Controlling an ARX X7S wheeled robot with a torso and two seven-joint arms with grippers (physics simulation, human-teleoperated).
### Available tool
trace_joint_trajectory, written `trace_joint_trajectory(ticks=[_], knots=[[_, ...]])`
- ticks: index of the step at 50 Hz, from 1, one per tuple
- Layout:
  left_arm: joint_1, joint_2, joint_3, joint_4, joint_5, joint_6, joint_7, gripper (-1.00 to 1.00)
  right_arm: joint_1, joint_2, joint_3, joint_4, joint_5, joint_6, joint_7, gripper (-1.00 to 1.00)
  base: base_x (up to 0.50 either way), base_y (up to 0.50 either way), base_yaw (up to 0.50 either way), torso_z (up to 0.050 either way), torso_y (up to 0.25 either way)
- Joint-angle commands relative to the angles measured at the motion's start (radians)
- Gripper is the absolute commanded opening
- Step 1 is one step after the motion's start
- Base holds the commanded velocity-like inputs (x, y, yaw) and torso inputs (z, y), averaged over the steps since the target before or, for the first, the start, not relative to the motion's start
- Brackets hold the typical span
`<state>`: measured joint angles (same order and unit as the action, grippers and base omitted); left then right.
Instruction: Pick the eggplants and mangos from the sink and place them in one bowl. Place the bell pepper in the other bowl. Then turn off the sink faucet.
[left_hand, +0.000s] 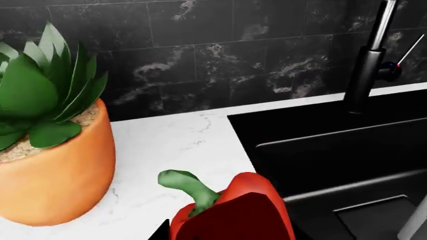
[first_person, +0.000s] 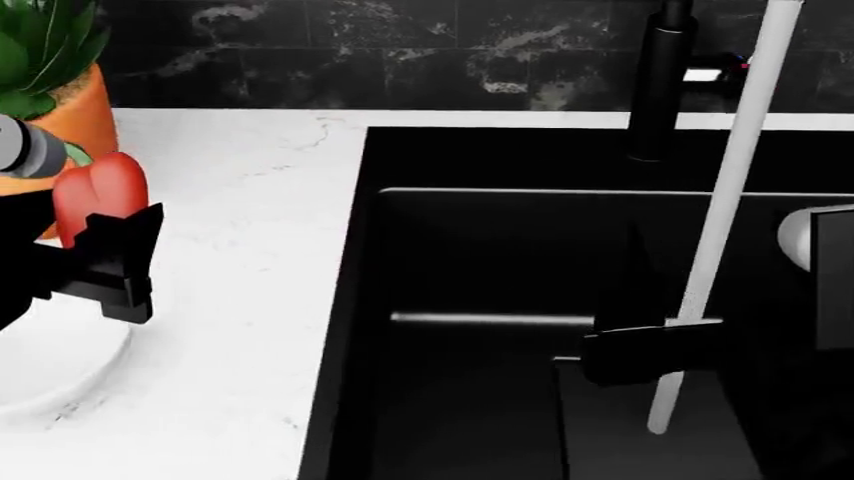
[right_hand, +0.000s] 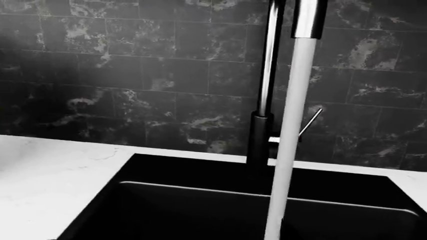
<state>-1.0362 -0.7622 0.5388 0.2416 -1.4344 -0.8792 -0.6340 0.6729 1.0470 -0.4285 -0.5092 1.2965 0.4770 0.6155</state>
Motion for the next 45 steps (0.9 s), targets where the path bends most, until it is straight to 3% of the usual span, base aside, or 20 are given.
trace_joint_trajectory(ticks=[1, 23, 35, 45], knots=[[0.011, -0.005, -0.009, 0.013, -0.023, 0.012, -0.027, -1.0, -0.004, 0.009, 0.006, -0.012, -0.005, -0.006, -0.004, 1.0, 0.0, 0.5, 0.0, 0.0, 0.0], [0.032, -0.014, -0.007, 0.025, -0.045, 0.012, -0.012, -1.0, -0.015, 0.015, 0.021, -0.029, 0.009, -0.021, 0.002, 1.0, 0.0, 0.43, 0.0, 0.0, 0.0], [-0.043, 0.135, 0.081, -0.112, -0.042, -0.04, 0.081, -1.0, -0.009, 0.003, 0.015, -0.02, 0.032, -0.011, -0.003, 1.0, 0.0, 0.0, 0.0, 0.0, 0.0], [-0.05, 0.197, 0.129, -0.226, 0.005, -0.04, 0.118, -1.0, -0.028, 0.003, 0.021, -0.015, 0.028, -0.027, -0.006, 1.0, 0.0, 0.0, 0.0, 0.0, 0.0]])
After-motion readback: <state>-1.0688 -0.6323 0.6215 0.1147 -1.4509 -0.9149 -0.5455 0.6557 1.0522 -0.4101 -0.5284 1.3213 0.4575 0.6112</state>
